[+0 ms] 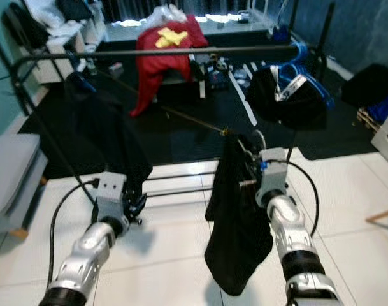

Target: Hang hanger

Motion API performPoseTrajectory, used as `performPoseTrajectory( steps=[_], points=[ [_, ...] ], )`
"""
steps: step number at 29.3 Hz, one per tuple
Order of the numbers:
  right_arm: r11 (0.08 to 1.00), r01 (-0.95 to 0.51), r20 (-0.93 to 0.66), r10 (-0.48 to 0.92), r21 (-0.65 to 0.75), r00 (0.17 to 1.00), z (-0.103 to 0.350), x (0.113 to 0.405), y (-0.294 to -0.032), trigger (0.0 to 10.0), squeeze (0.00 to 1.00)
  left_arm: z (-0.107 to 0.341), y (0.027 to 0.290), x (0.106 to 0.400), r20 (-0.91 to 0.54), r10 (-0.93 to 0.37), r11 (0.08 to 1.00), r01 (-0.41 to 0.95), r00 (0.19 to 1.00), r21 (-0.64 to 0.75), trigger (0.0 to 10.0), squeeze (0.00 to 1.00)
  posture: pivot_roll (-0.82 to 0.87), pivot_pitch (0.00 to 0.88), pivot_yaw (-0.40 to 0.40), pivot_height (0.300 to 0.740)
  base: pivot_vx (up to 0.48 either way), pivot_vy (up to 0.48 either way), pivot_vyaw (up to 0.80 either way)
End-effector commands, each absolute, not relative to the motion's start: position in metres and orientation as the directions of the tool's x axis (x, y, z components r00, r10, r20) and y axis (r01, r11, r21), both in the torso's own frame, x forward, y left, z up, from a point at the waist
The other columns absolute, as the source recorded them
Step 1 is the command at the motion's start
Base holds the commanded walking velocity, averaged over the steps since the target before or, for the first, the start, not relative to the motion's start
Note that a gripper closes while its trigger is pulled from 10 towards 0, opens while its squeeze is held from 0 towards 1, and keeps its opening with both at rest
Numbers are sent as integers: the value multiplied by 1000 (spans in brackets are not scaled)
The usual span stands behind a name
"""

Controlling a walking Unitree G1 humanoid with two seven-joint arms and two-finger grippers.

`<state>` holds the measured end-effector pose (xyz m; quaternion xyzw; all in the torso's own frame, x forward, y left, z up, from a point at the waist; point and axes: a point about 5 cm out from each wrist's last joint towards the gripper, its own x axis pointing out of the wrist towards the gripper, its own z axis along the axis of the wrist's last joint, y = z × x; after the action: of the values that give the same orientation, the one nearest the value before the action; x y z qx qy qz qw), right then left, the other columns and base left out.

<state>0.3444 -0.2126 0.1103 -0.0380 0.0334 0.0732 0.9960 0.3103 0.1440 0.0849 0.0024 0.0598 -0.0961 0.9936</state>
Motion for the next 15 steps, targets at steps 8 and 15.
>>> performPoseTrajectory(
  steps=[8, 15],
  points=[
    [987, -150, -27, 149, -65, 989, 122, 349, -210, 10000, 0, 80, 147, 307, -136, -185, 983, 185, 973, -13, 10000, 0, -7, 16, 28, 740, 427, 0, 0],
    [984, -161, -15, 161, -73, 987, 127, 351, -209, 10000, 0, 81, 146, 307, -134, -191, 981, 191, 972, -16, 10000, 0, -8, 15, 27, 740, 424, 0, 0]
  ],
)
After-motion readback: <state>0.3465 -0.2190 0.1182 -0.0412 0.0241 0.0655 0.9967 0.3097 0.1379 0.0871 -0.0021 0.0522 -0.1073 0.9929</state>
